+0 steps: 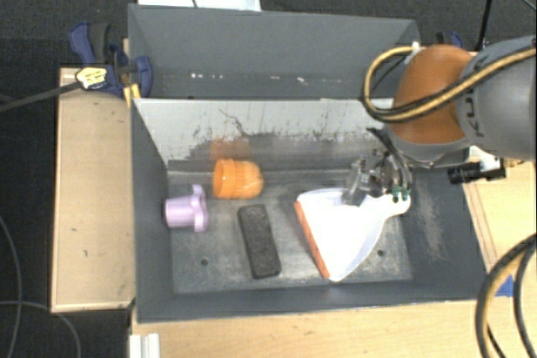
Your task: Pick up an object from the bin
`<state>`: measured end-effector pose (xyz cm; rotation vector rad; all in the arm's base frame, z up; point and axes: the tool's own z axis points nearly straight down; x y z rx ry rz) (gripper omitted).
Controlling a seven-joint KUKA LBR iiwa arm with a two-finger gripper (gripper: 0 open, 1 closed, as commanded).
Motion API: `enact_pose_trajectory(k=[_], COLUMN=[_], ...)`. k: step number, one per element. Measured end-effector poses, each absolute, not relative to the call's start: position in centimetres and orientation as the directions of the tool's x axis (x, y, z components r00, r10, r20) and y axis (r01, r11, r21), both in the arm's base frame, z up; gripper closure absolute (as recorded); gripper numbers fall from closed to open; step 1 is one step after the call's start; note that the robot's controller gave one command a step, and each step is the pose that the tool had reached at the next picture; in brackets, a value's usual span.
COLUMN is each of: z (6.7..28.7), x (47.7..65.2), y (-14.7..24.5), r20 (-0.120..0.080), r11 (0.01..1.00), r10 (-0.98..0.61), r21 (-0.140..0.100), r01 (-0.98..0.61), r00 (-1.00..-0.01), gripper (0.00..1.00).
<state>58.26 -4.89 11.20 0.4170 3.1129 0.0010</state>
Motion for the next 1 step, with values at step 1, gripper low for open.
enact_pose_trajectory(k=[1], z=[13.09], x=[58.11], y=[-4.87], r20=[0.004], r11=[0.965], r10=[0.263], r21=[0.000], r01=[0.263], r00=[-0.965], gripper=[1.00])
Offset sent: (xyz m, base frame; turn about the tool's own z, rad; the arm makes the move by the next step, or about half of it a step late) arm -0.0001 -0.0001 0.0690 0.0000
